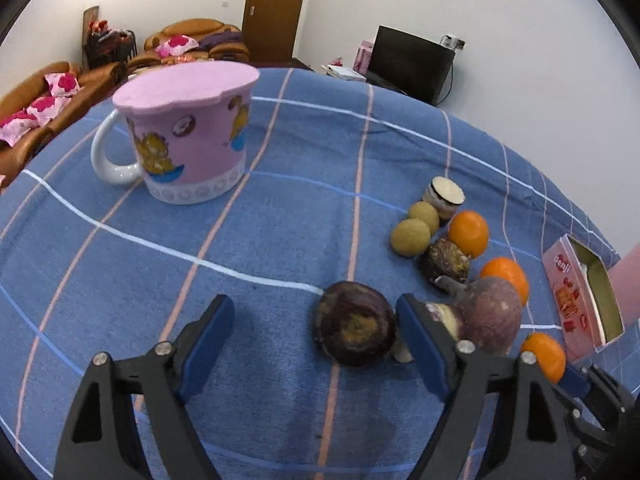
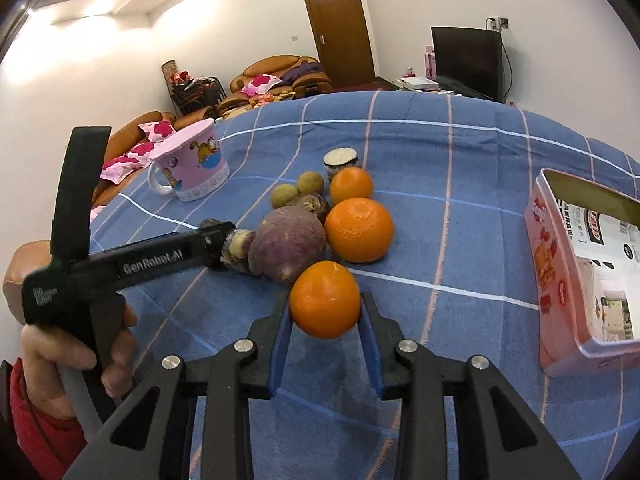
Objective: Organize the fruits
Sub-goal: 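Grasp an orange with the right gripper while the left gripper grasps a dark round fruit, then carry the orange and dark fruit in both grippers over the tin box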
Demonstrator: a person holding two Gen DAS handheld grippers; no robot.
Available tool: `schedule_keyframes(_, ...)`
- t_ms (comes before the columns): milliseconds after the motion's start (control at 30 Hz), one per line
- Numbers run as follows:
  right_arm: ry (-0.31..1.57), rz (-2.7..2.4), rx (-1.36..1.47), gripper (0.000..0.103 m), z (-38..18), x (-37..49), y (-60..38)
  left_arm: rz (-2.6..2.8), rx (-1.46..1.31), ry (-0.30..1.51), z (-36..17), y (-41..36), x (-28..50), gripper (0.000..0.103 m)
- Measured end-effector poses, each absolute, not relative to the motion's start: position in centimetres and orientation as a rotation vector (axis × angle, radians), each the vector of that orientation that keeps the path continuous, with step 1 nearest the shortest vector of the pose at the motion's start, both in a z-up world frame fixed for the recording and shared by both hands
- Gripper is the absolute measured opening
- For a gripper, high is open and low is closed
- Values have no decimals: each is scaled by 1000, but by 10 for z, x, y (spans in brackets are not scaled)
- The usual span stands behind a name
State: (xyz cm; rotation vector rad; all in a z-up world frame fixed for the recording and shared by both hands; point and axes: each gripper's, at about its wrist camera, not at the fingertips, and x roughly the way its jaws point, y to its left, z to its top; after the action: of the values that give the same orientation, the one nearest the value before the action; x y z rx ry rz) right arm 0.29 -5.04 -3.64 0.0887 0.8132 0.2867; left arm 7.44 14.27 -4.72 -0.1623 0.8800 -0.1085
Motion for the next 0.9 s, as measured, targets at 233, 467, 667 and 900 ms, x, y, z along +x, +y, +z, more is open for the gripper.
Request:
schedule_keyframes(233,783,254,83,35,-35,2,-57,-121,-133,881,-48,143,68,39)
schedule_keyframes(467,771,232,96,35,-34,2,-64,-107,-78,887,-47,136,69,40)
schedule_keyframes(667,746,213,127,35,-29,-1,-75,-139,-112,877,-45,147,59,38)
schedule_keyframes(900,689,213,126,35,-20,-6,-78,-171,-172,724,-21,157,44,38)
